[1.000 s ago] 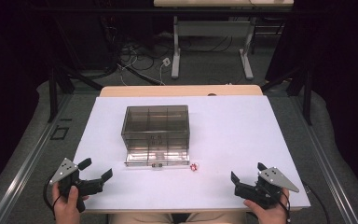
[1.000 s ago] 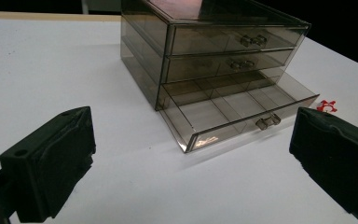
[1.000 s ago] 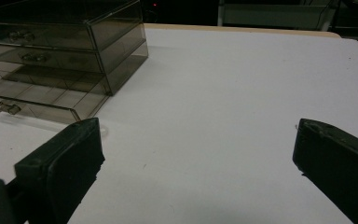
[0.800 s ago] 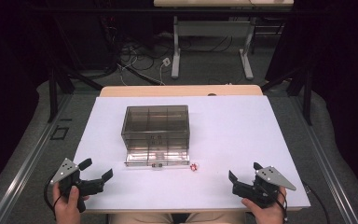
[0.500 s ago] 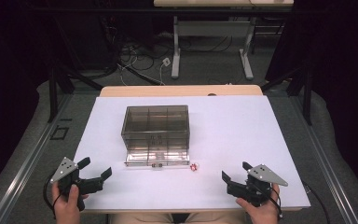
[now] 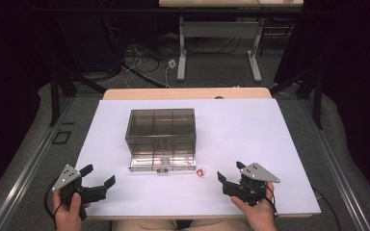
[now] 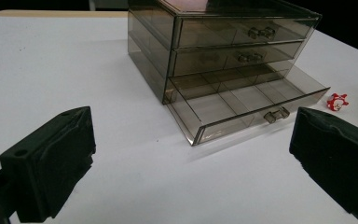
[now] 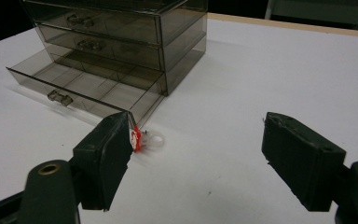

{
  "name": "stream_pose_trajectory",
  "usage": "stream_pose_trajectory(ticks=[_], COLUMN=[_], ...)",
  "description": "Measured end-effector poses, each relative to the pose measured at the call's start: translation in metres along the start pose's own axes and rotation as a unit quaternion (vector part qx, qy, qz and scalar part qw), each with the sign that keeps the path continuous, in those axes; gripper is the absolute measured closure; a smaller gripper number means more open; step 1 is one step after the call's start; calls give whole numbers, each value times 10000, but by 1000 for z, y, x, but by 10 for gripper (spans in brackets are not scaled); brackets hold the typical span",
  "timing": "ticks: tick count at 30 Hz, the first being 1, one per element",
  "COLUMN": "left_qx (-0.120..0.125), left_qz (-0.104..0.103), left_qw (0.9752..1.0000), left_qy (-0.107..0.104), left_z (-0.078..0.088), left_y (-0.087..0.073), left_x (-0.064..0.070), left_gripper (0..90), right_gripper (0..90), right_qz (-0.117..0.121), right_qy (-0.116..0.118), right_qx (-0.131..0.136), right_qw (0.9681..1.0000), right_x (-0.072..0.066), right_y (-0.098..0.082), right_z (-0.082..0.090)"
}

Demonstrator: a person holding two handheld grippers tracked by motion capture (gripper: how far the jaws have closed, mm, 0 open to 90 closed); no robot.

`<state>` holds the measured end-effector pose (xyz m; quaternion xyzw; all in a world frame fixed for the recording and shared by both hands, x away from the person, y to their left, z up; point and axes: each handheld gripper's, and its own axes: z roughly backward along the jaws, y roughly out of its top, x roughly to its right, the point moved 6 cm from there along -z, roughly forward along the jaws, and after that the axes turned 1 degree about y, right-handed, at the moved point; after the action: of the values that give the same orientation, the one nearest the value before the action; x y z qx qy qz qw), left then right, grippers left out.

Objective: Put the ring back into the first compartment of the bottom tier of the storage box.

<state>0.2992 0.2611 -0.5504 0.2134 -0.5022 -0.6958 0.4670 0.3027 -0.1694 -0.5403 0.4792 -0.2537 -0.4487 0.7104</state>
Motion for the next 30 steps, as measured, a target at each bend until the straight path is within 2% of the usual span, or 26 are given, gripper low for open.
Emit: stream_pose_trajectory(ticks=[3,6,10,14,16,22,30], left_qx=[0,1,-29,-31,-43,-34,-38], left_qz=[30,55,86,113,105,104,98], left_qw=[10000,10000,9999,9999,9999,9999,9999], left_qy=[24,38,69,89,96,105,98], left_z=[1,2,4,5,5,6,5], left_y=[-1,-2,-4,-4,-5,-5,-5], left_x=[-1,-2,-5,-6,-6,-5,-5], left_gripper=[5,5,4,5,5,5,4], right_gripper=[243,248,249,252,252,259,274], right_qz=[13,156,223,167,161,195,230], right_qy=[12,77,167,213,135,81,154], right_qx=[-36,-94,-105,-73,-186,-307,-438], right_qw=[10000,9998,9996,9996,9996,9993,9987], right_x=[-3,-9,-14,-16,-16,-19,-24], right_y=[2,4,7,10,10,9,6], right_z=[-4,-13,-22,-28,-34,-46,-55])
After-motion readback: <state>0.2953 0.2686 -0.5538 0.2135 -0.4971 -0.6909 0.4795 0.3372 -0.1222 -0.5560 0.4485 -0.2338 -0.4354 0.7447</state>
